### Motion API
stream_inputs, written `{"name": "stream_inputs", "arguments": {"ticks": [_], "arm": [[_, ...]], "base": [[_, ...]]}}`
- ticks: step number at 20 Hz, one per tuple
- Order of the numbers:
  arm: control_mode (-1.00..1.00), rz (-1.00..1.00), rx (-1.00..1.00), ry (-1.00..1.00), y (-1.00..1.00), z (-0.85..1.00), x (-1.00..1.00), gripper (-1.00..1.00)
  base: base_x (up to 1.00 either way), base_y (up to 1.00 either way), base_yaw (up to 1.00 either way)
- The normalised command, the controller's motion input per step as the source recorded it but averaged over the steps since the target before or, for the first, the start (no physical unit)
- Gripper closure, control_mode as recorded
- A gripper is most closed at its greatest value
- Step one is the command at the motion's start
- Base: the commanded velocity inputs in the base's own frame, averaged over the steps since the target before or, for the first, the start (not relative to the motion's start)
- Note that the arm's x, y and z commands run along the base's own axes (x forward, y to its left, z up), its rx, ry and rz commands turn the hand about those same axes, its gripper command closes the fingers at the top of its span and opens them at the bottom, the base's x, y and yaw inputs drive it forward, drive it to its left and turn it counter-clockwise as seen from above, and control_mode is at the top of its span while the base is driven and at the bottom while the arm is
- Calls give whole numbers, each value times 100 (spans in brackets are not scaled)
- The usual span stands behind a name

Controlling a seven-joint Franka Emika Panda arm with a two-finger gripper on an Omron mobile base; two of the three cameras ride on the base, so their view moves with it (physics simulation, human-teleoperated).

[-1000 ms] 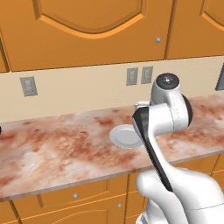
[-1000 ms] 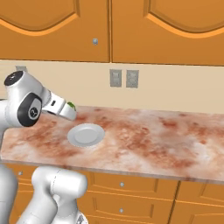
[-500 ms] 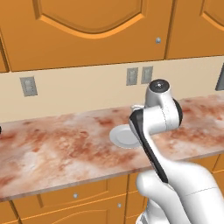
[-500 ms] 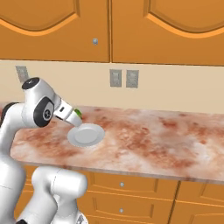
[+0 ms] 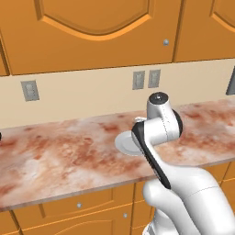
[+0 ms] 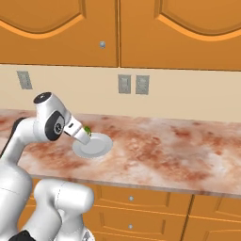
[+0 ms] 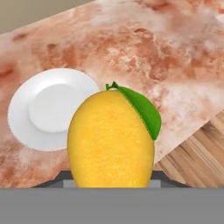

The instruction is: Pick lemon from the fridge and place it on the plate on the counter.

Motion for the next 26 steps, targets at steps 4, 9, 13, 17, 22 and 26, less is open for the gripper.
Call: {"name": "stream_inputs", "arguments": {"ticks": [4,9,13,17,22,26], "arm": [[-100,-1,1,0,4,-44,24,100],[-100,0,3,0,2,-38,29,100],[-100,0,2,1,9,-39,38,100],[-100,0,1,1,10,-34,36,100],[-100,0,0,0,11,-32,31,100],[-100,0,1,0,9,-30,28,100]], "base": [[0,0,0],[0,0,0],[0,0,0],[0,0,0],[0,0,0],[0,0,0]]}}
